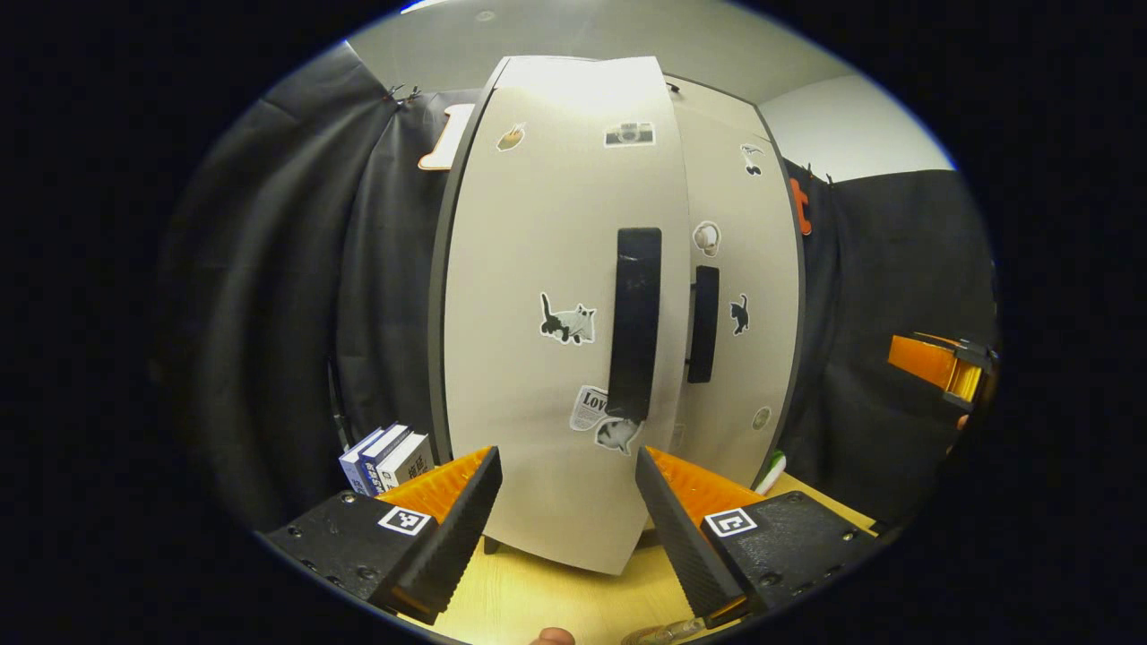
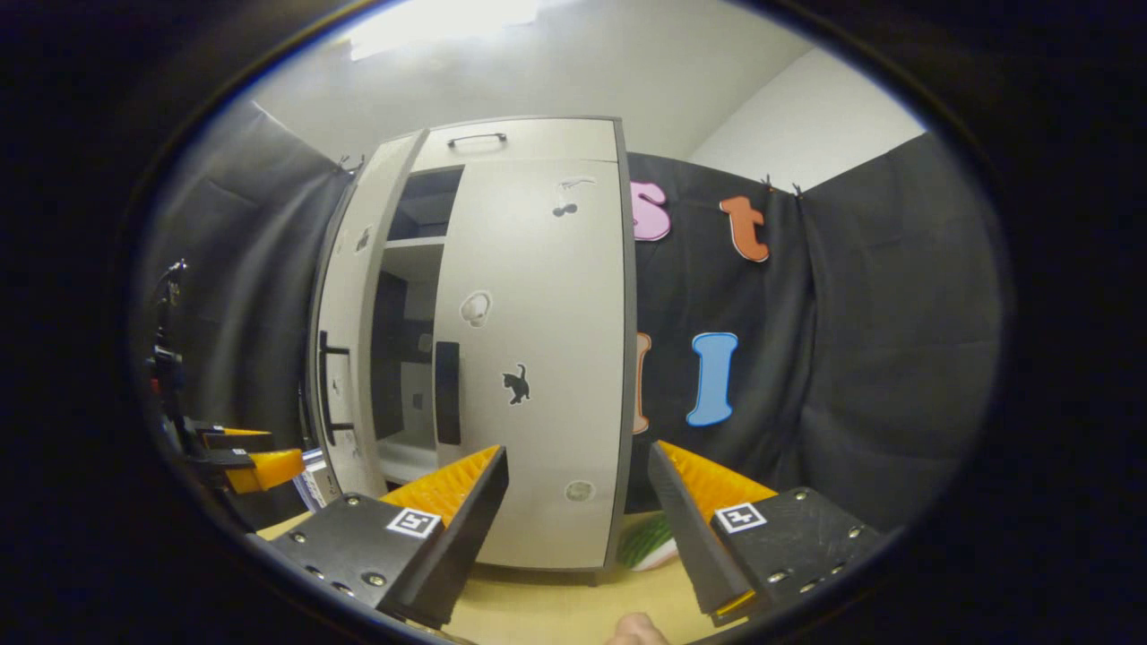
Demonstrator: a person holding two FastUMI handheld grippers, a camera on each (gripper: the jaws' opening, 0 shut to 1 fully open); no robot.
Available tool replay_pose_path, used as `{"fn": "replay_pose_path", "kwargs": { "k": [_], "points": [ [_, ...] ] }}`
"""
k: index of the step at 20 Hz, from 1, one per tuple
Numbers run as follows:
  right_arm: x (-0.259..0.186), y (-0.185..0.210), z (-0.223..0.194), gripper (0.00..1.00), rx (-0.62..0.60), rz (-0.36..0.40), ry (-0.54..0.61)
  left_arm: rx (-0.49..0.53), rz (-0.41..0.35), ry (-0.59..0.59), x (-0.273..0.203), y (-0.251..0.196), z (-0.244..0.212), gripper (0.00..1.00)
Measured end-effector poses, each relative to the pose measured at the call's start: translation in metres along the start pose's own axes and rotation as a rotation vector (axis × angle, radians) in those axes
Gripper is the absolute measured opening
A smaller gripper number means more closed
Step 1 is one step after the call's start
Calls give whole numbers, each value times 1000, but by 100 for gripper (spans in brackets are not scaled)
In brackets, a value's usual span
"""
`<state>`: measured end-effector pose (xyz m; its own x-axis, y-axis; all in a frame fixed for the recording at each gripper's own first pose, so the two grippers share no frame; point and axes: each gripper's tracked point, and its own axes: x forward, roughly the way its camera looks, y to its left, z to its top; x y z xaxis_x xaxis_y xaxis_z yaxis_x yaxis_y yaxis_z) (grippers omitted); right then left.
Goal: Grasp the bottle in the cabinet with the left hand and place it on the coaster, then close the right door with the right hand and the left door with the left hand.
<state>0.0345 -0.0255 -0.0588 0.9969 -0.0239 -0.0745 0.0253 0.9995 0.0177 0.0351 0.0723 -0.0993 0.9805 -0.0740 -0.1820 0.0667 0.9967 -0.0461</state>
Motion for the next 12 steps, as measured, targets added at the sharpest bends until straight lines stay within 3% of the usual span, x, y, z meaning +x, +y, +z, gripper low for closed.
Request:
{"fn": "replay_pose_path", "kwargs": {
  "k": [12],
  "points": [
    [-6,3,-1,93,4,13,1,8,1,-21,-7,-5,12,95]
  ]
}}
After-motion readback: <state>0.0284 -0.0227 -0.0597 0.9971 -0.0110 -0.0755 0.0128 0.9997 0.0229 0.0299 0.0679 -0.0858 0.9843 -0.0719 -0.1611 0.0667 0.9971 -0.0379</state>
